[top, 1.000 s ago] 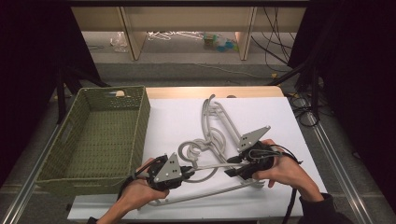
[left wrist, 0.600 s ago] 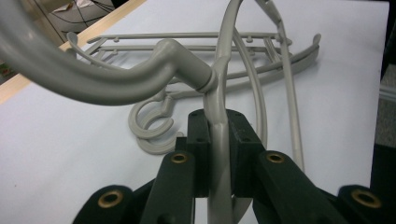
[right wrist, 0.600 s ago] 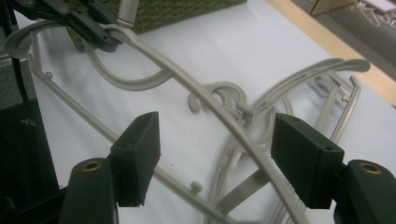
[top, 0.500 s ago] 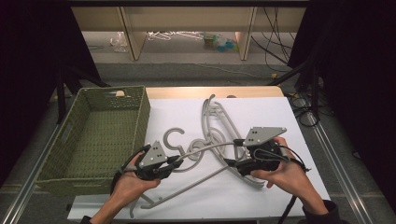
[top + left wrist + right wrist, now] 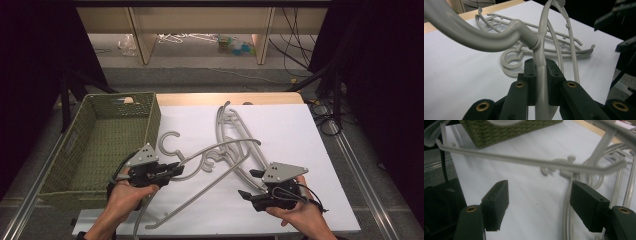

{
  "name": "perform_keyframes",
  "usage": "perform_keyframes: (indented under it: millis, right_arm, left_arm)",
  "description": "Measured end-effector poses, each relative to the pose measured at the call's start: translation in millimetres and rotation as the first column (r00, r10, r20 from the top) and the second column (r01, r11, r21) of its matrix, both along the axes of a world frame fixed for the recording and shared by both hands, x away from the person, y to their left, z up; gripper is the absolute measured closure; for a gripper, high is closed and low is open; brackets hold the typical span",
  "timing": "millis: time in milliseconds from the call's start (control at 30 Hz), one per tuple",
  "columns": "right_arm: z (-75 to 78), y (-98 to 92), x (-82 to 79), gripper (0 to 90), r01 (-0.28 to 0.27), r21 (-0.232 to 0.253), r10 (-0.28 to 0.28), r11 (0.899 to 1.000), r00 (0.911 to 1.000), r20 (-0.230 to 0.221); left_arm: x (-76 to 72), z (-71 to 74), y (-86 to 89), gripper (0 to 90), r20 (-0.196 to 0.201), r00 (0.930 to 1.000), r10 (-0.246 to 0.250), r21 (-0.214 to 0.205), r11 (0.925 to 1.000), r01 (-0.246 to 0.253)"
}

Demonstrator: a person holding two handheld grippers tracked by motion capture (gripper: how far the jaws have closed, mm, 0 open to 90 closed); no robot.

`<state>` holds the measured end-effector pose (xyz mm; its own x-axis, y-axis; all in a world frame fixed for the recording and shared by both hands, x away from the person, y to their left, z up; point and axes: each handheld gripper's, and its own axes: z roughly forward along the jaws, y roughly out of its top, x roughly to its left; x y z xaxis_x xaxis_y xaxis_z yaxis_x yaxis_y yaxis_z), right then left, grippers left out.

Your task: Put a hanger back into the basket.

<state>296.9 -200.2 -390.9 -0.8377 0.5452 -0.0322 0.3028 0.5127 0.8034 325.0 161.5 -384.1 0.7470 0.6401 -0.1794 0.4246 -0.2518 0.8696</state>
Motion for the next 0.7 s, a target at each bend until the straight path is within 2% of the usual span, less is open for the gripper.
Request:
perform_keyframes:
  millis: [33, 100, 133, 200, 300, 400, 433, 567, 633, 667, 700]
  right_arm:
    - [-2.9, -1.8, 0.2, 32.7, 0.003, 0.005, -0.003, 1.0, 1.0, 0.007]
    - [-8.3, -4.8, -0.5, 32.8, 0.011, 0.006, -0.011, 1.0, 0.9998, -0.015]
    - [-10.8, -6.2, -0.3, 32.8, 0.016, 0.006, -0.016, 1.0, 0.9998, -0.012]
    - [-13.9, -7.5, -0.9, 32.9, 0.017, 0.005, -0.017, 1.0, 0.9992, -0.038]
    - [-15.4, -7.4, -1.5, 32.9, 0.016, 0.009, -0.016, 1.0, 0.9995, -0.029]
    - [-17.8, -4.9, -2.5, 32.9, 0.007, 0.01, -0.007, 1.0, 0.9994, -0.035]
    - [-19.2, -4.3, -2.5, 32.9, 0.0, 0.008, 0.0, 1.0, 0.9993, -0.037]
    - [-22.9, -3.0, -1.4, 30.8, 0.0, 0.01, 0.0, 1.0, 0.999, -0.044]
    - [-23.5, -3.1, -1.3, 29.0, 0.013, 0.015, -0.012, 1.0, 0.9989, -0.045]
    - [-23.9, -3.4, -0.8, 28.6, 0.014, 0.016, -0.014, 1.0, 0.9991, -0.04]
    - [-24.3, -3.6, -0.6, 28.0, 0.021, 0.022, -0.02, 1.0, 0.9991, -0.037]
  left_arm:
    - [-0.5, 2.7, 2.4, 80.4, 0.002, 1.0, 0.005, -0.006, 1.0, -0.005]
    - [-1.7, 9.0, 7.9, 80.3, 0.004, 0.9999, 0.013, -0.038, 0.9992, -0.013]
    - [-3.0, 13.3, 12.0, 80.2, 0.002, 0.9998, 0.022, -0.061, 0.9979, -0.022]
    - [-5.3, 20.4, 18.2, 80.3, 0.011, 0.9995, 0.029, -0.082, 0.9963, -0.028]
    - [-7.2, 33.2, 32.5, 80.2, 0.009, 0.9992, 0.039, -0.129, 0.9909, -0.038]
    - [-8.3, 47.2, 47.5, 80.2, 0.018, 0.9976, 0.066, -0.134, 0.989, -0.063]
    - [-8.6, 51.5, 52.1, 80.1, 0.019, 0.9957, 0.09, -0.152, 0.9845, -0.087]
    - [-5.2, 68.0, 78.0, 80.1, 0.04, 0.9894, 0.14, -0.157, 0.9787, -0.132]
    - [-2.2, 73.0, 91.4, 80.0, 0.052, 0.9823, 0.18, -0.158, 0.9726, -0.17]
    - [-0.3, 74.6, 98.0, 80.1, 0.049, 0.9785, 0.2, -0.163, 0.9681, -0.19]
    - [0.7, 75.8, 103.3, 80.0, 0.024, 0.9743, 0.224, -0.175, 0.9604, -0.217]
